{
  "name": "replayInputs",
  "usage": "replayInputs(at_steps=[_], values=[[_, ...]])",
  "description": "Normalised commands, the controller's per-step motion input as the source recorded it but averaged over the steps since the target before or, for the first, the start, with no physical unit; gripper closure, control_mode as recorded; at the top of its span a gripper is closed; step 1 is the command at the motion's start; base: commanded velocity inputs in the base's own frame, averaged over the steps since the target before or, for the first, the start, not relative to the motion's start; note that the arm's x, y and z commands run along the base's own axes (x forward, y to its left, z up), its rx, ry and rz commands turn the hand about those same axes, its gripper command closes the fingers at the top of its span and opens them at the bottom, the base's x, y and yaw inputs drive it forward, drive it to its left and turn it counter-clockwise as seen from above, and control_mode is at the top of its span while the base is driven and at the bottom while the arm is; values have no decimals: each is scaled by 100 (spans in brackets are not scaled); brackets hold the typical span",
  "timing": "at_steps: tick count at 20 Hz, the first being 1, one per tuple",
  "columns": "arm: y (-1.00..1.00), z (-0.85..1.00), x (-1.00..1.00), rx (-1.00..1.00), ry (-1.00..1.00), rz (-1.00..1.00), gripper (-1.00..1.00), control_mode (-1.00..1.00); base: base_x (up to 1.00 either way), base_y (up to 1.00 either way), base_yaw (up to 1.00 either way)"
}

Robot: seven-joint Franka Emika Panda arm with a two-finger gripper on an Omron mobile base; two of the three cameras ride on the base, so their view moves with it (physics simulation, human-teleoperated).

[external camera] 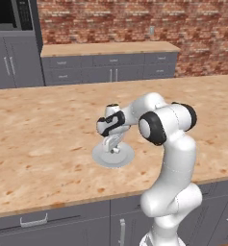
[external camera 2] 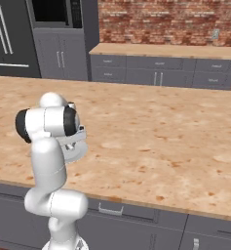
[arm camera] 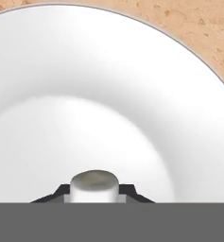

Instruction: Pick up the marshmallow and place it in the cup of hot chocolate on the dining counter.

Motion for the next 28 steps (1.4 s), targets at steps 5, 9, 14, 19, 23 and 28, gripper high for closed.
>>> replayInputs(at_steps=[5,9,14,19,23,28], values=[[0,-25,-53,-1,-3,0,100,-100,0,0,0],[-3,69,-68,0,-9,0,100,-100,0,0,0],[-26,100,-60,0,0,-5,100,-100,0,0,0],[-29,100,-63,4,-10,-11,100,-100,0,0,0],[-31,99,-57,0,-9,-15,100,-100,0,0,0],[-47,98,-44,-5,-1,-13,100,-100,0,0,0]])
